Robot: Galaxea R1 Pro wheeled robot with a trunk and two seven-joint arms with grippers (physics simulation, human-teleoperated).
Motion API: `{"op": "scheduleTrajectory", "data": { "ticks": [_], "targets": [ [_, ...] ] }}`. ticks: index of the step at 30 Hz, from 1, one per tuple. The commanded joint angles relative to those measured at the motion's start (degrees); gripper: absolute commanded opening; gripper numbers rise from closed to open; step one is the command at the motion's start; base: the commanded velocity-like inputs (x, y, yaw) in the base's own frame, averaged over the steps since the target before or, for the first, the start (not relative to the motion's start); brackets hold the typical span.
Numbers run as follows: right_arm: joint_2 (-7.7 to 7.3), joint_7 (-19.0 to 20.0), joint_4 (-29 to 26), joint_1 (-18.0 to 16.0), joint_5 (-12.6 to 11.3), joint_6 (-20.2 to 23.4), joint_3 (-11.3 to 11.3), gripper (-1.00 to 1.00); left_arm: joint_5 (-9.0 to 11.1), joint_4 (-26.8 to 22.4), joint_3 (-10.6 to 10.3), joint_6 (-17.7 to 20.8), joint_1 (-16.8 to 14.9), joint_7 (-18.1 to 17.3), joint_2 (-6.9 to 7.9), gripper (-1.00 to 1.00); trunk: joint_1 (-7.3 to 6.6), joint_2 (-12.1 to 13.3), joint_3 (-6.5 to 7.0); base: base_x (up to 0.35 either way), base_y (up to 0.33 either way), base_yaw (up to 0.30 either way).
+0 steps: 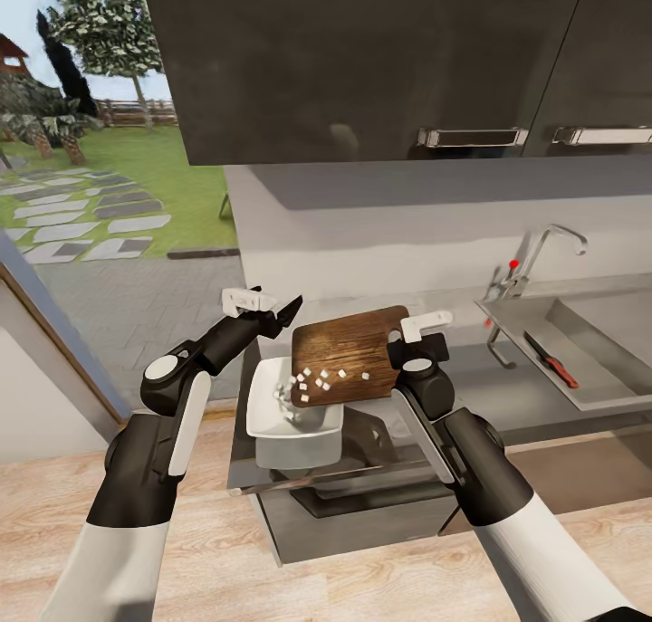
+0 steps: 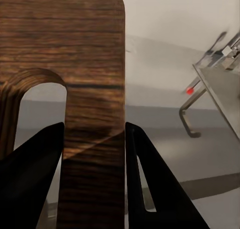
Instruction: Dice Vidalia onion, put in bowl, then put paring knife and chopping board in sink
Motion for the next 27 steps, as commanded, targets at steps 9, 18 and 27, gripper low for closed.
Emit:
{"op": "scheduleTrajectory", "data": {
  "ticks": [9,18,27],
  "targets": [
    [-0.01,-0.6,-0.1,-0.1,-0.6,0.1,0.1,-1.0,0.6,0.0,0.1,0.5,-0.1,0.0,-0.02,1.0,0.03,-0.1,-0.12,0.0,0.001,0.0],
    [-0.01,-0.6,0.0,-0.1,-0.6,0.1,0.1,-1.0,0.6,0.0,0.1,0.6,-0.1,0.0,-0.02,1.0,0.03,-0.1,-0.12,0.0,0.122,0.0],
    [-0.01,-0.6,-0.1,-0.1,-0.6,0.1,0.1,-1.0,0.6,0.0,0.1,0.5,-0.1,0.0,-0.02,1.0,0.03,-0.1,-0.12,0.0,0.031,0.0]
  ]
}}
